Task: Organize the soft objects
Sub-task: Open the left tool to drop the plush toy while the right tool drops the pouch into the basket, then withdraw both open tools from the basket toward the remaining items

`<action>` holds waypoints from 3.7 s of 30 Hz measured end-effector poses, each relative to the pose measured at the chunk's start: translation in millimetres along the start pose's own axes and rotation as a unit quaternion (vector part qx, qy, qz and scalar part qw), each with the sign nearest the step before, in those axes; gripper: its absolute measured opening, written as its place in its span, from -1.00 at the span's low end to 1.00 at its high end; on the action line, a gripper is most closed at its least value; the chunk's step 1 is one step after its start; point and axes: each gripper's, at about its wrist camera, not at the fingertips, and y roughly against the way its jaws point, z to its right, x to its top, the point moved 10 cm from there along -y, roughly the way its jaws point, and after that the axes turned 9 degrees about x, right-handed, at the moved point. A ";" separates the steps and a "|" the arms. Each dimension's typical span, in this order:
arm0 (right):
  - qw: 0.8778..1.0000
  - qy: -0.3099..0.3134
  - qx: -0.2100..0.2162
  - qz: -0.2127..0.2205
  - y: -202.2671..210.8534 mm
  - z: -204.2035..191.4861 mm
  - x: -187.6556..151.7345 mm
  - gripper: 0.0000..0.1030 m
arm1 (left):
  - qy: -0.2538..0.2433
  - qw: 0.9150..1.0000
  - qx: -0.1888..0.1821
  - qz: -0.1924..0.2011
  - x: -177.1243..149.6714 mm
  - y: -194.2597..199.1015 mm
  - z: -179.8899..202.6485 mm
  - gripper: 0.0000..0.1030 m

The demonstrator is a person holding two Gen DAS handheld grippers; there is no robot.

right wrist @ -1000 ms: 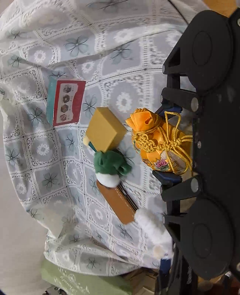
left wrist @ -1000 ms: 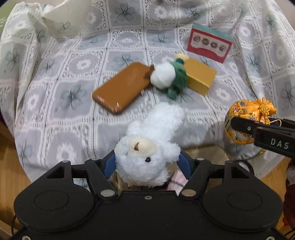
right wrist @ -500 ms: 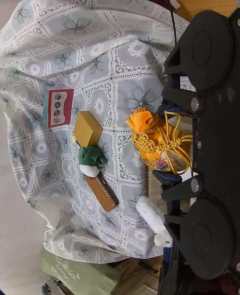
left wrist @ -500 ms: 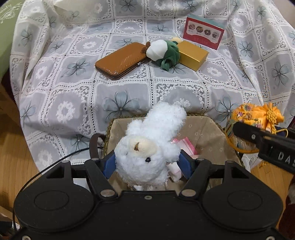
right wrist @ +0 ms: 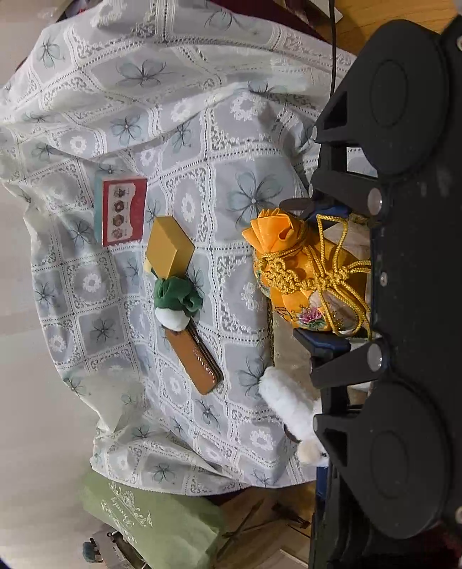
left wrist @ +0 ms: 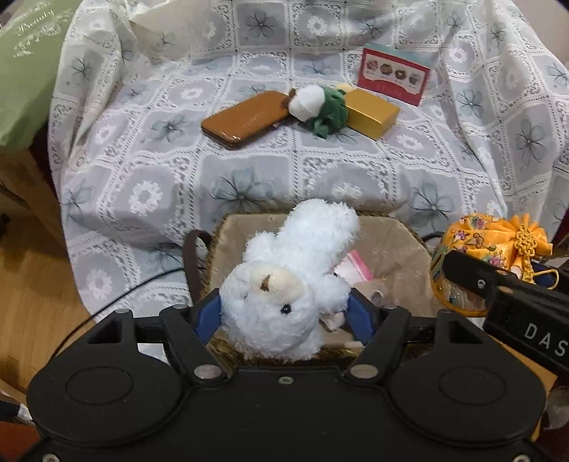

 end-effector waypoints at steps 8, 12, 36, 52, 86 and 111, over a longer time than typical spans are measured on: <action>1.000 -0.009 -0.016 -0.010 -4.7 7.4 -4.3 0.11 | -0.007 1.000 0.006 -0.008 -8.5 -9.5 6.6 0.32; 1.000 -0.008 -0.015 -0.015 -5.9 5.9 -5.4 0.11 | 0.000 1.000 0.010 -0.009 -9.2 -11.9 2.2 0.46; 0.999 0.009 -0.015 -0.043 -15.0 0.9 -10.8 0.14 | 0.016 0.999 0.040 -0.003 -16.0 -9.5 -10.7 0.52; 0.999 0.000 -0.013 -0.049 -15.0 4.9 -14.0 0.14 | 0.017 0.999 0.041 -0.001 -17.6 -8.5 -13.1 0.52; 0.998 -0.002 -0.013 -0.054 -16.0 4.7 -17.4 0.14 | 0.017 0.999 0.043 -0.002 -17.7 -6.8 -13.7 0.54; 0.999 0.006 0.005 -0.049 -46.8 4.1 10.7 0.26 | -0.006 0.997 0.072 0.002 12.4 -23.0 -21.2 0.64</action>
